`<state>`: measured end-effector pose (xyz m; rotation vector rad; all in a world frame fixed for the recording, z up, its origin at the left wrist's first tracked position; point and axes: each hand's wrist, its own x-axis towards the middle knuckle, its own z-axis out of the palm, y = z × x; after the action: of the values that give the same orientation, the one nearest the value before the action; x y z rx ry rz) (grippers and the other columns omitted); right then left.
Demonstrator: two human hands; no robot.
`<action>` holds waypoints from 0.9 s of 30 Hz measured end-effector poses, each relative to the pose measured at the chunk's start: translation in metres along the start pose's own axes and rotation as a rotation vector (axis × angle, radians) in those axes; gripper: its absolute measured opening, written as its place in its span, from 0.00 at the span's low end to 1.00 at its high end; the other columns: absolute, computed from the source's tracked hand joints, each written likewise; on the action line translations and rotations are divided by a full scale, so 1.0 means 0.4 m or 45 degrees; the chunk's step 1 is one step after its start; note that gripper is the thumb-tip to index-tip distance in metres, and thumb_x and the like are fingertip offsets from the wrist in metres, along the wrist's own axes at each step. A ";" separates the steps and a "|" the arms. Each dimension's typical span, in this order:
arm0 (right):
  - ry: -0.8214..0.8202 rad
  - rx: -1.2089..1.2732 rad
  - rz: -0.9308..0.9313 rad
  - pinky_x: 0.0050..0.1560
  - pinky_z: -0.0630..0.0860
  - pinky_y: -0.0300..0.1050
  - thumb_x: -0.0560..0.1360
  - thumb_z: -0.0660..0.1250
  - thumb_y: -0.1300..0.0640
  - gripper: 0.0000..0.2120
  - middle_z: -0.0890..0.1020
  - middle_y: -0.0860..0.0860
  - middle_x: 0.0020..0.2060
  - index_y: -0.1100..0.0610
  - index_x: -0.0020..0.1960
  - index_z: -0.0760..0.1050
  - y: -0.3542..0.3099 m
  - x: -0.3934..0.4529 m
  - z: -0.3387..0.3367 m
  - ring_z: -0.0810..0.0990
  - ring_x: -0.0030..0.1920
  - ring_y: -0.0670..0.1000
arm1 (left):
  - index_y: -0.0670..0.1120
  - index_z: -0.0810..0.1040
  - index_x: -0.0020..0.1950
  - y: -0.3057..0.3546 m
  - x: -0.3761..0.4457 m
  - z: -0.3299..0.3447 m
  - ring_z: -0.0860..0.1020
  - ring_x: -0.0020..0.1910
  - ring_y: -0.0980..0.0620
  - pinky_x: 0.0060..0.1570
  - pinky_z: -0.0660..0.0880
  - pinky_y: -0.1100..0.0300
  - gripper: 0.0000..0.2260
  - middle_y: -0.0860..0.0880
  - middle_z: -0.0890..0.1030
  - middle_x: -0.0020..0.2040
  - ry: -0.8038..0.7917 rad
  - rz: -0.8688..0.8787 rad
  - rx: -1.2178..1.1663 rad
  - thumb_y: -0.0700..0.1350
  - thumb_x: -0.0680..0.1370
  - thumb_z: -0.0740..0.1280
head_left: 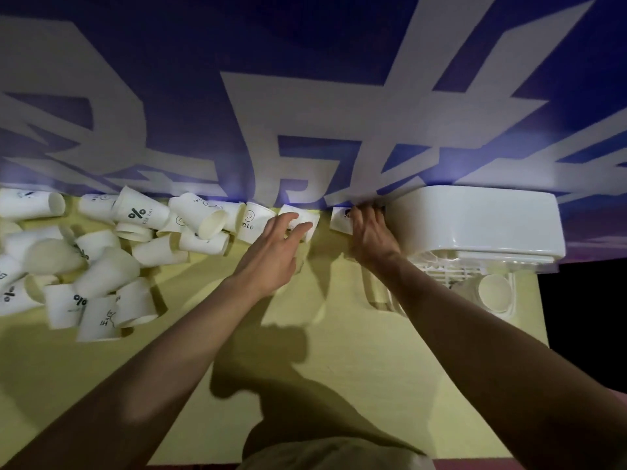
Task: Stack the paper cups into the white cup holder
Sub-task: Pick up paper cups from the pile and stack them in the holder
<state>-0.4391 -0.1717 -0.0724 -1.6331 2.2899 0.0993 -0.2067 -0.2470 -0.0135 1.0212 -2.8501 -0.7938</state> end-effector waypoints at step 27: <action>0.139 0.571 0.068 0.51 0.80 0.53 0.75 0.69 0.53 0.28 0.69 0.58 0.59 0.57 0.71 0.64 -0.036 -0.331 -0.048 0.74 0.53 0.58 | 0.54 0.61 0.78 0.027 0.190 0.074 0.69 0.65 0.44 0.61 0.67 0.49 0.34 0.48 0.67 0.69 -0.395 0.042 0.478 0.46 0.75 0.71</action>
<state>-0.3915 -0.0609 -0.0125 -1.3715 2.2235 -0.4676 -0.2782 -0.2718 -0.0463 0.9475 -3.3645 -0.4557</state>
